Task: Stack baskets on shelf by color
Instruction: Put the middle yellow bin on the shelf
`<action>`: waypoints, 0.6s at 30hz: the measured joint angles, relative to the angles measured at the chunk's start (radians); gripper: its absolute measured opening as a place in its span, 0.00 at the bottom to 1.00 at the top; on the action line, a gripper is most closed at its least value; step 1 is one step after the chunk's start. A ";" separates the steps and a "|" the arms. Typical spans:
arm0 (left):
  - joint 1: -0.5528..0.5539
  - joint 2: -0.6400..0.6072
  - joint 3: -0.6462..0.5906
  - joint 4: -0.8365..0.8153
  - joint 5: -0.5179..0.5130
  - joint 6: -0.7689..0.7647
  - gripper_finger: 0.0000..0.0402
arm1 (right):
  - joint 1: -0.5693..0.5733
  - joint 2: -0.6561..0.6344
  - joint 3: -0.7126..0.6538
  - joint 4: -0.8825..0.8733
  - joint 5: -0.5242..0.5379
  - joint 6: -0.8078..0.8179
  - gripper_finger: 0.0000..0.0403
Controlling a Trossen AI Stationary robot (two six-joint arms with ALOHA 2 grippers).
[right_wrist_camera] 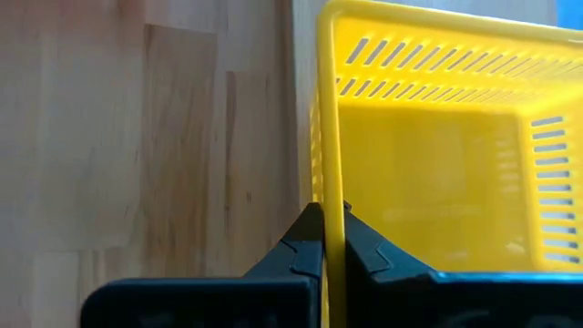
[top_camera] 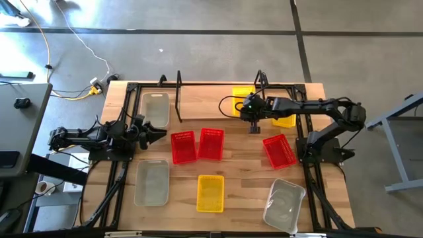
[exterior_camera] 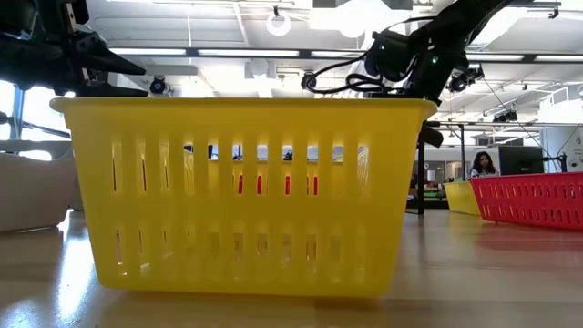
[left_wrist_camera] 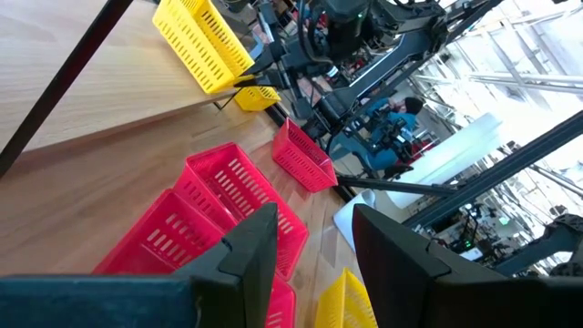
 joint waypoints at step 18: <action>0.000 0.000 0.000 0.000 0.001 0.000 0.33 | 0.002 -0.001 0.000 0.033 0.007 0.009 0.00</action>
